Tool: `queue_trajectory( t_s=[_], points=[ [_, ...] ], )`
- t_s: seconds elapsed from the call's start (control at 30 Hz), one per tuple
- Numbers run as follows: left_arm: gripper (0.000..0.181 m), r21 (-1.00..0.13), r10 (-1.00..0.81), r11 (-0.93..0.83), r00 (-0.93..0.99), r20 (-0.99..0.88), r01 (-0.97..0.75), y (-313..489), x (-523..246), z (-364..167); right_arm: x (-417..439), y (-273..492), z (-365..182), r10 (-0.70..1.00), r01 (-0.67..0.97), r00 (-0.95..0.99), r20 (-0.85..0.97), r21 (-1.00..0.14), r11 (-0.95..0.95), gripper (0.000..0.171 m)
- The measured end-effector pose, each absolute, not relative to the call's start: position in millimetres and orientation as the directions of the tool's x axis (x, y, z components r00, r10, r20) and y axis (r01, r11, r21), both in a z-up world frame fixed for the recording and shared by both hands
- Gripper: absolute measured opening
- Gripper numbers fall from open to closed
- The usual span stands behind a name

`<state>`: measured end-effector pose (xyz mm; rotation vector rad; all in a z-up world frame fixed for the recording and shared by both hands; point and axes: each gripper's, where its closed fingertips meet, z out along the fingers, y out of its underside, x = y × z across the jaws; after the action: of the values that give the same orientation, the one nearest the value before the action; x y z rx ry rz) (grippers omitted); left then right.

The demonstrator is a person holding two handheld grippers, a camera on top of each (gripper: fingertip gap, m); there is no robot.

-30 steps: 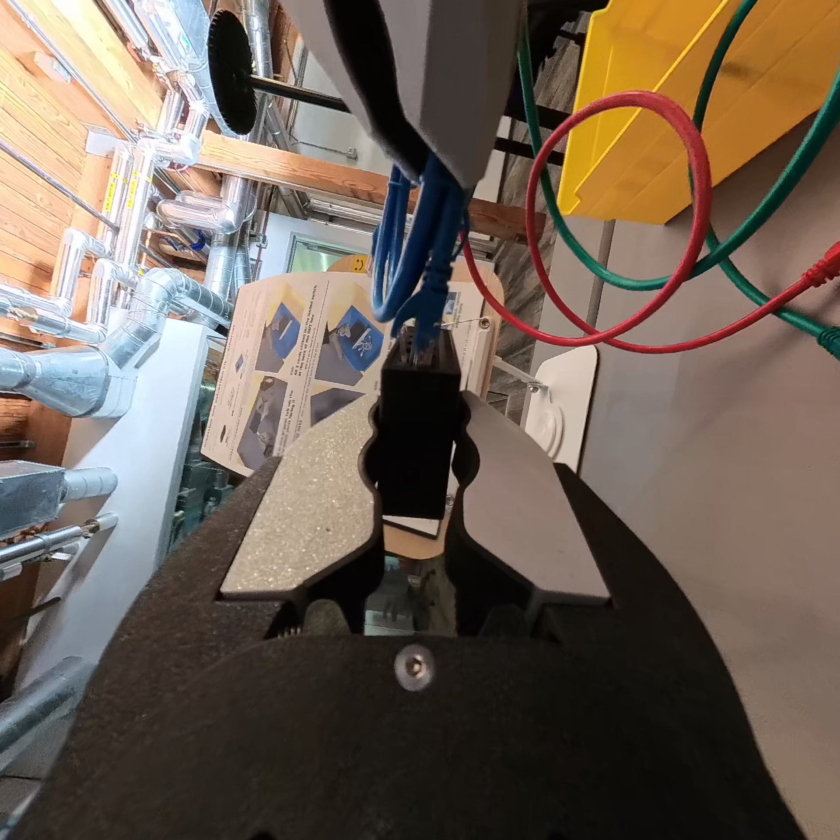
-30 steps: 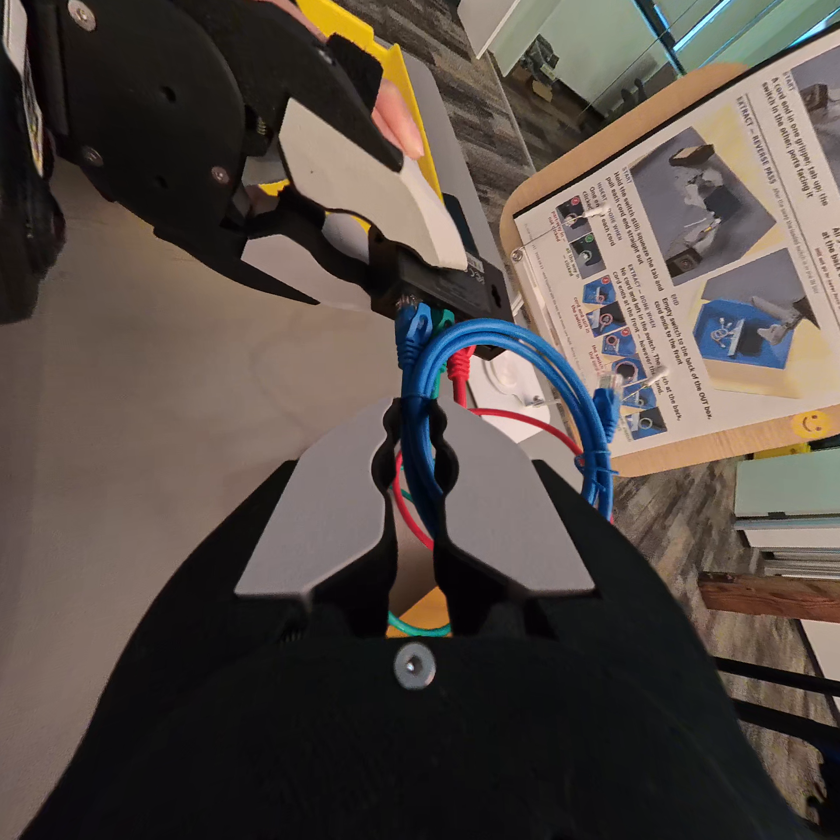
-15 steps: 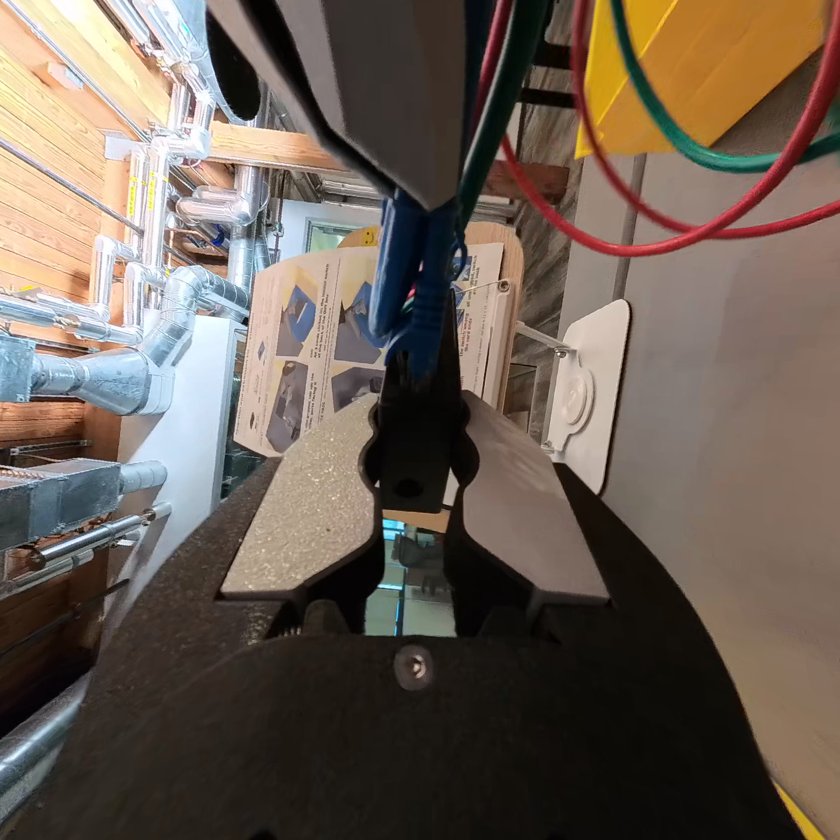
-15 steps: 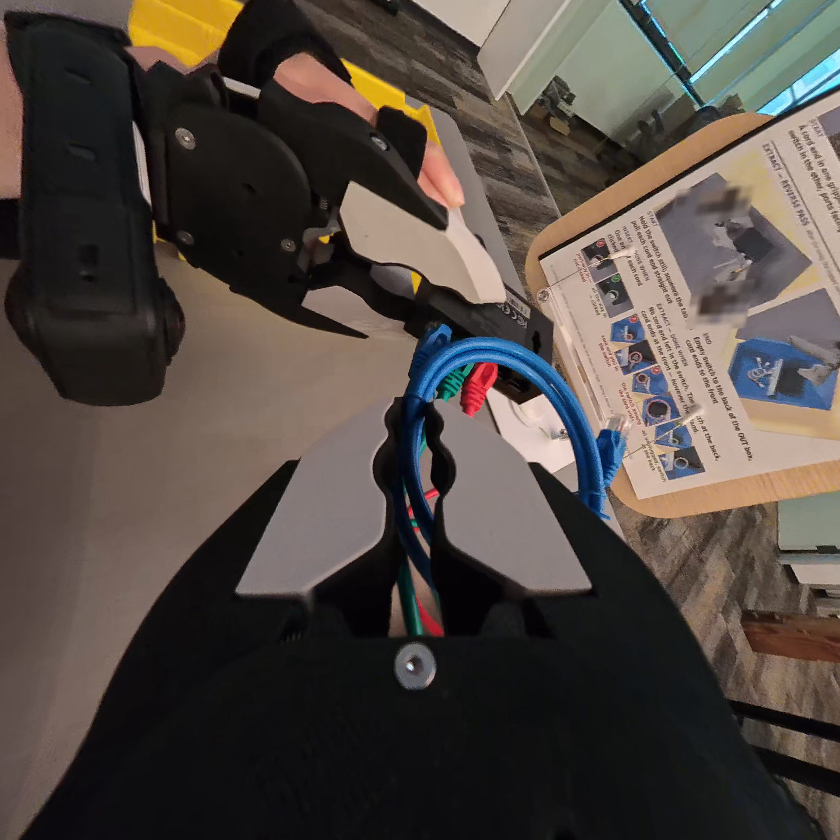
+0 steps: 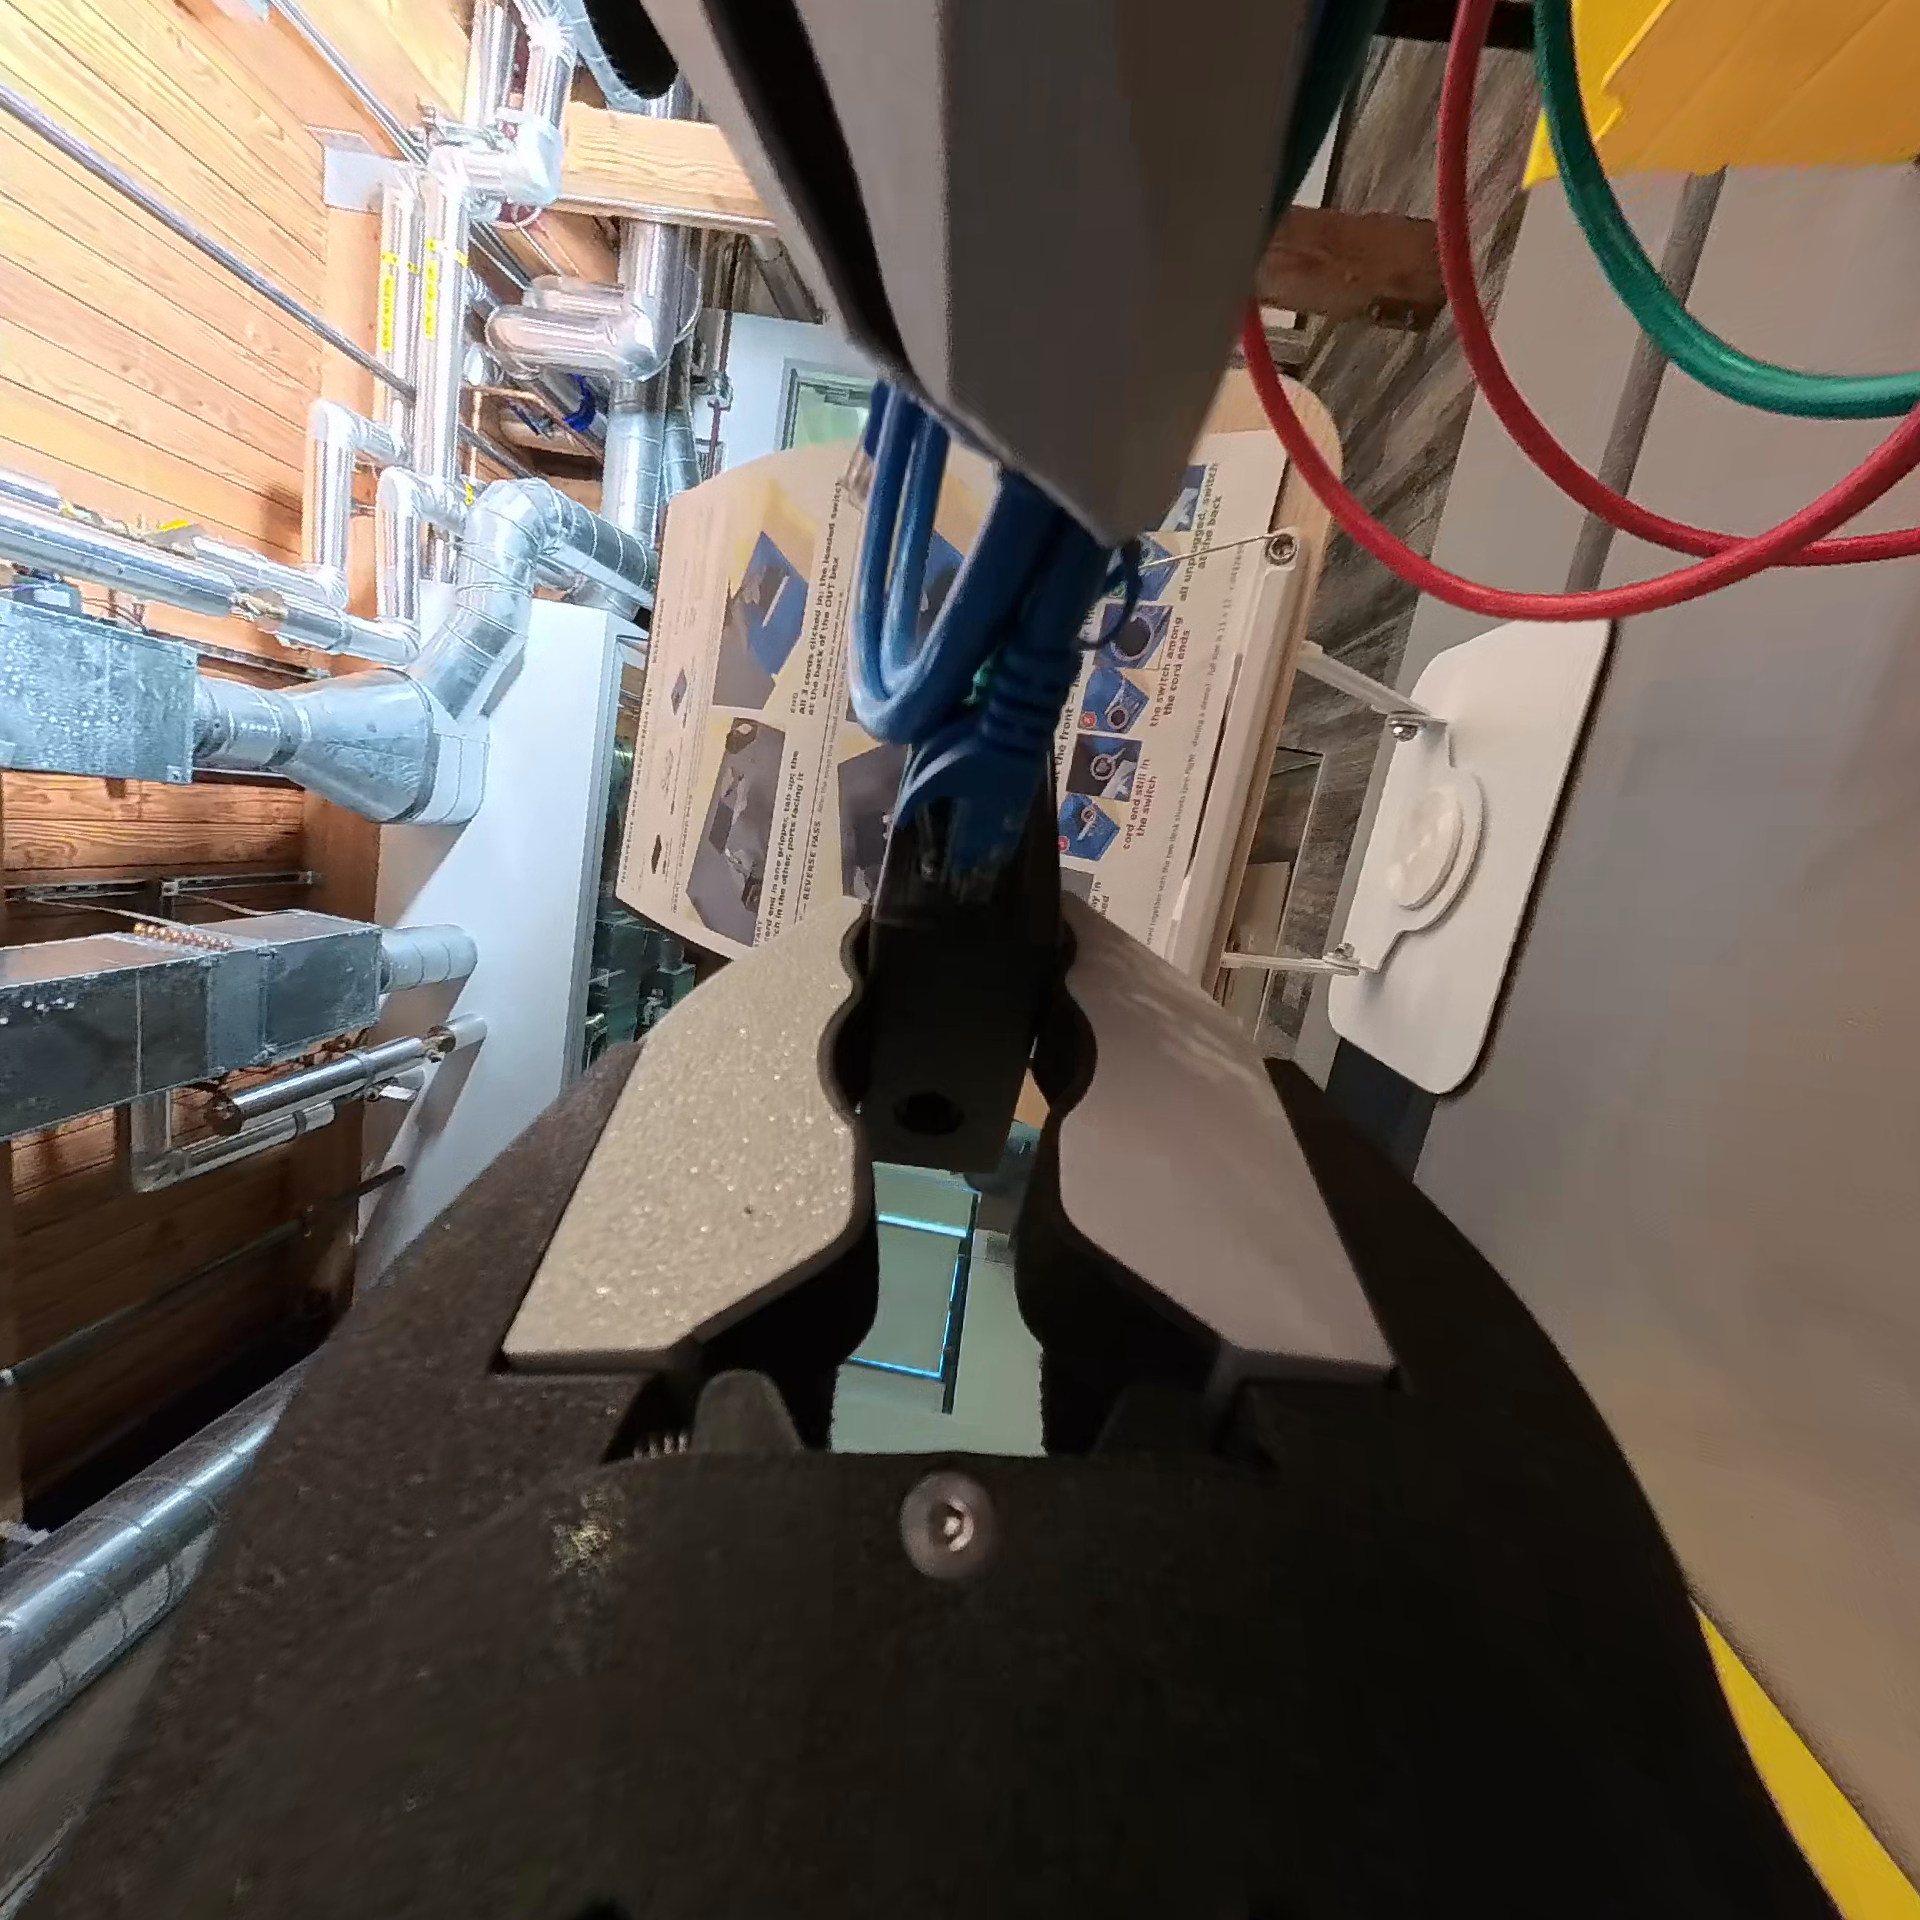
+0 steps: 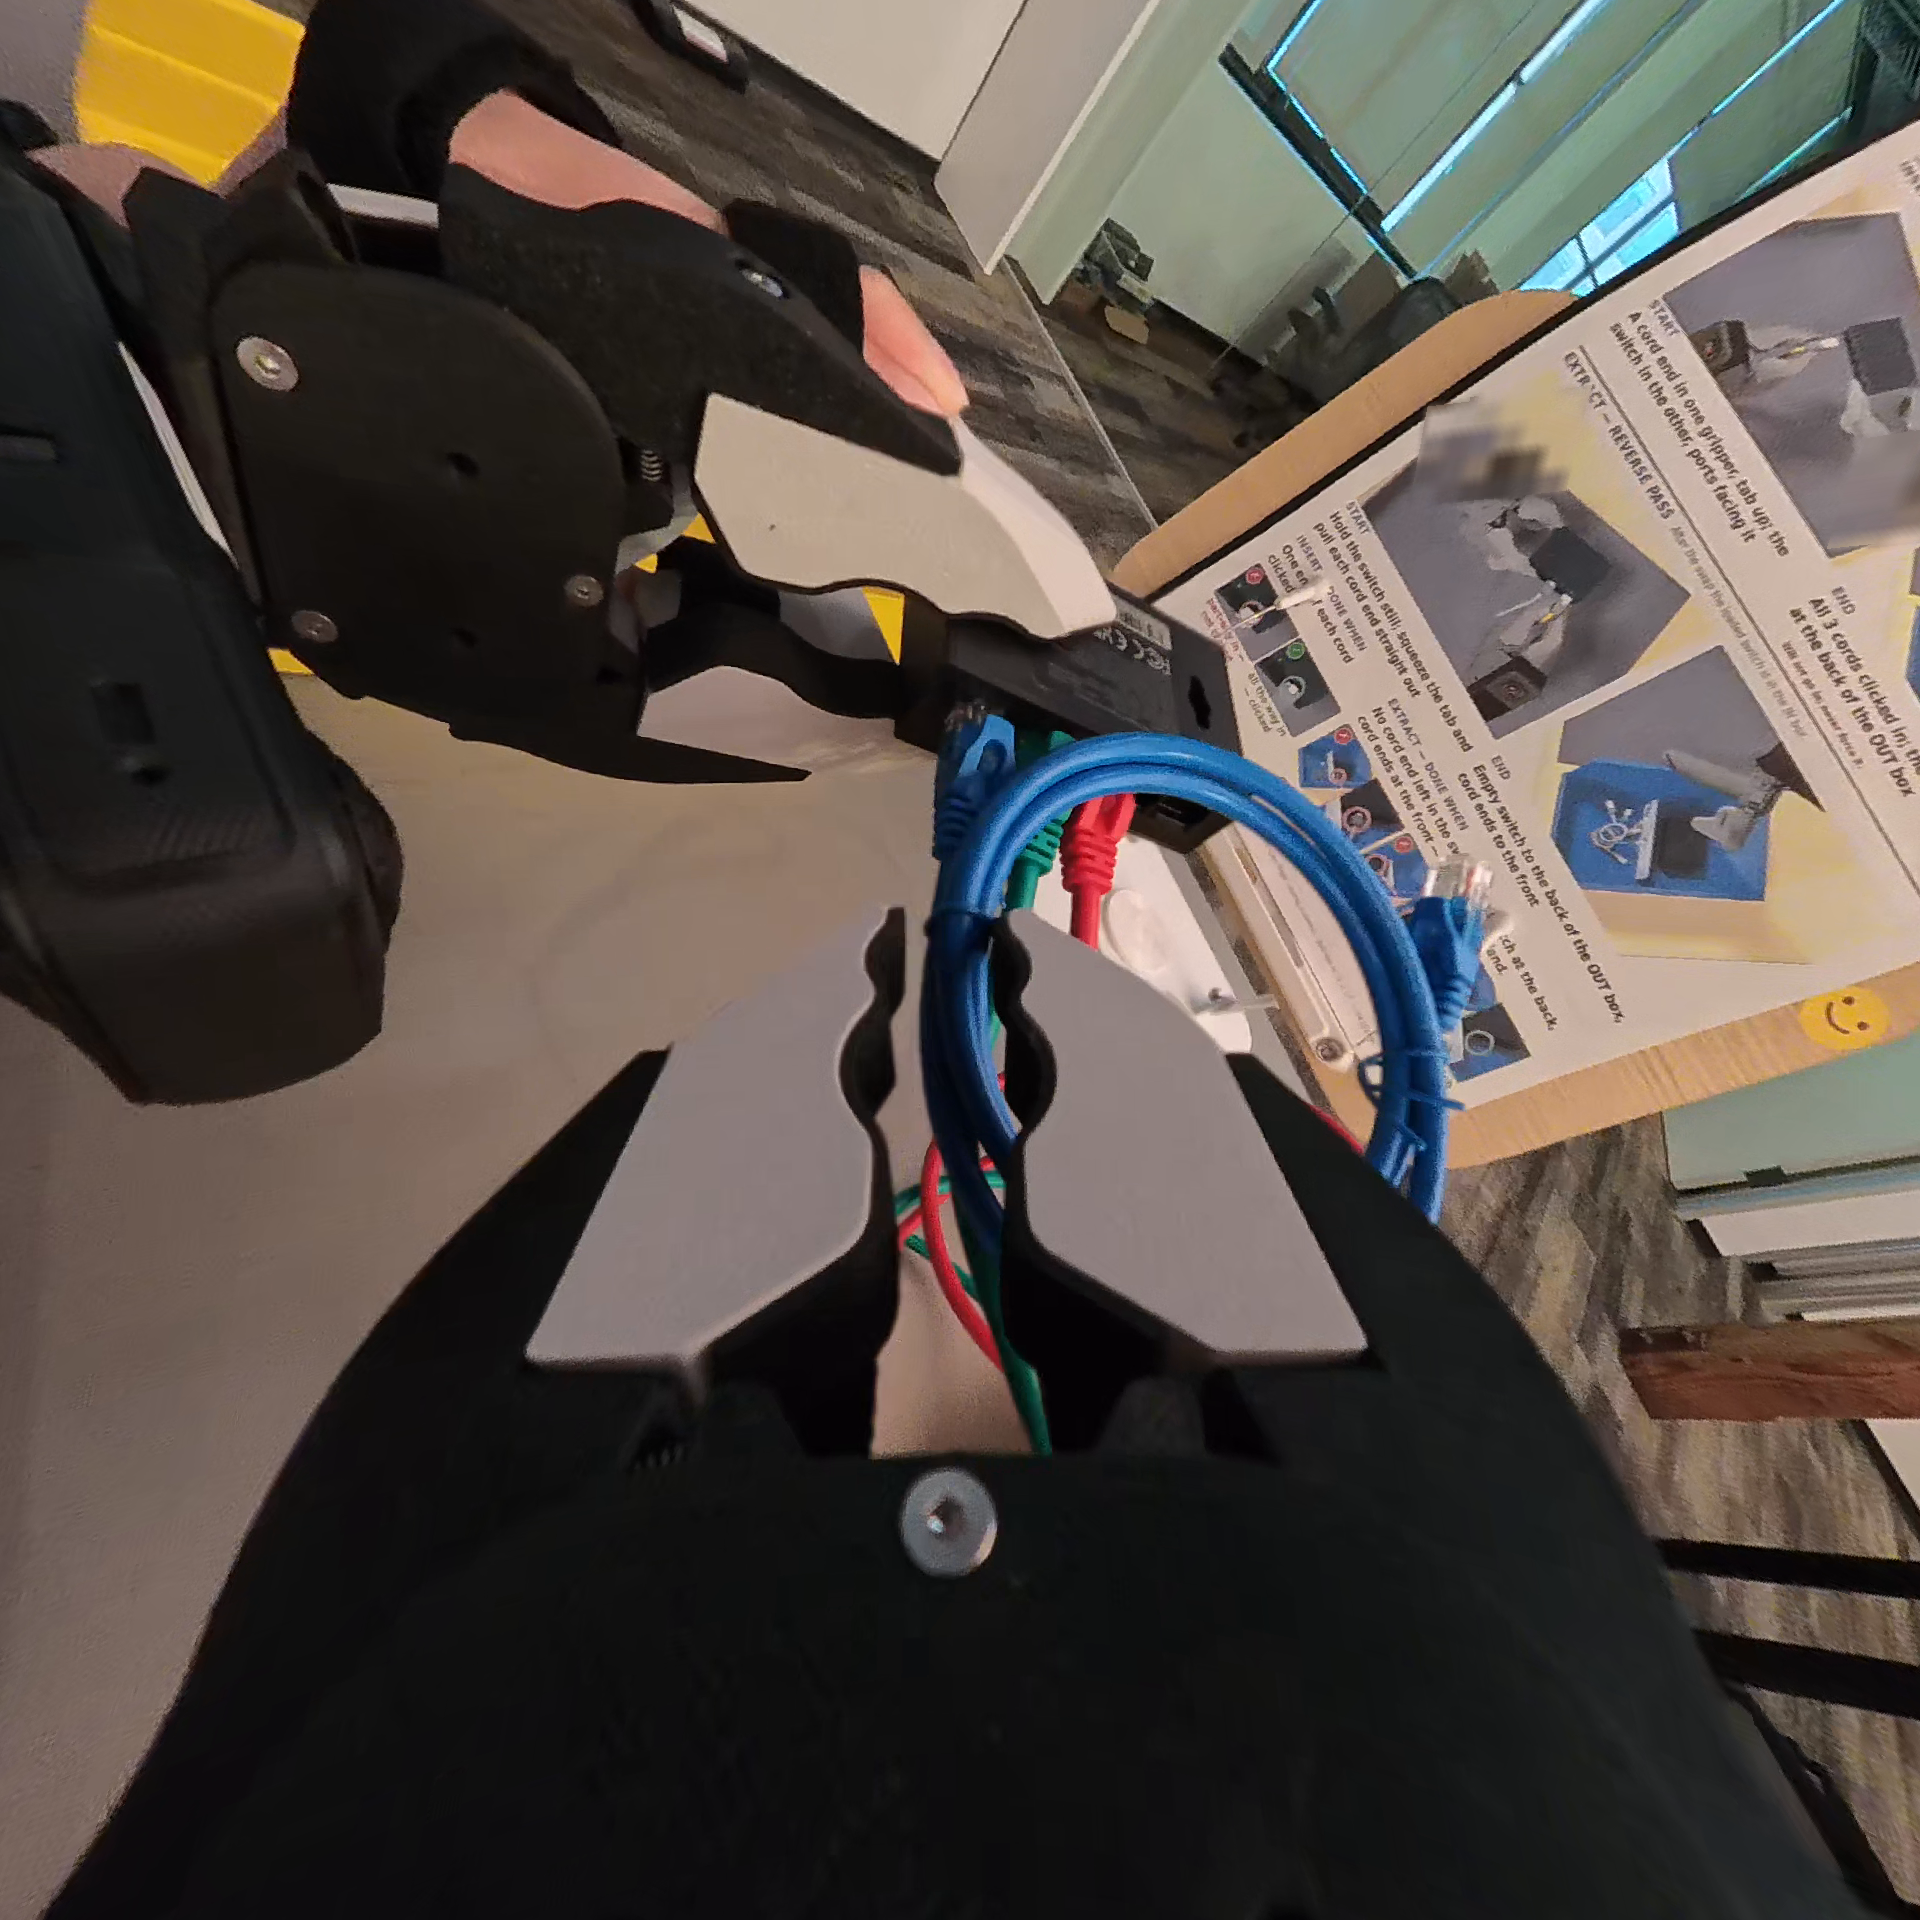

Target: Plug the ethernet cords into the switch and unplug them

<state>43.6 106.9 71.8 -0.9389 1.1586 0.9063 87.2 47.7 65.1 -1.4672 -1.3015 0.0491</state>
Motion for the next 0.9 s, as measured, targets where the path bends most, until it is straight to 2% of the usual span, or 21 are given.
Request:
queue_trajectory(
  t_s=[0.13, 0.17, 0.33, 0.47, 0.9],
  points=[
    [0.027, -0.107, 0.114, 0.328, 0.152, -0.982, -0.939, 107.9, 42.2, 73.0, 86.4, 49.4, 64.3, 0.704, 0.664, 0.383, 0.598, -0.708, 0.239, 0.017],
    [0.027, -0.108, 0.115, 0.325, 0.153, -0.982, -0.939, 107.9, 42.3, 73.1, 87.5, 51.5, 66.2, 0.678, 0.674, 0.385, 0.627, -0.692, 0.257, 0.013],
    [0.027, -0.112, 0.114, 0.321, 0.156, -0.981, -0.94, 108.1, 41.1, 74.8, 86.1, 51.0, 69.4, 0.603, 0.725, 0.366, 0.709, -0.623, 0.293, 0.011],
    [0.027, -0.067, 0.141, 0.299, 0.114, -0.984, -0.952, 108.1, 38.9, 76.6, 83.2, 48.3, 68.1, 0.66, 0.687, 0.388, 0.644, -0.679, 0.259, 0.01],
    [0.027, -0.148, 0.133, 0.347, 0.205, -0.97, -0.926, 102.0, 38.0, 84.1, 77.4, 38.8, 83.5, 0.645, 0.625, 0.426, 0.634, -0.722, 0.297, 0.006]
  ],
)
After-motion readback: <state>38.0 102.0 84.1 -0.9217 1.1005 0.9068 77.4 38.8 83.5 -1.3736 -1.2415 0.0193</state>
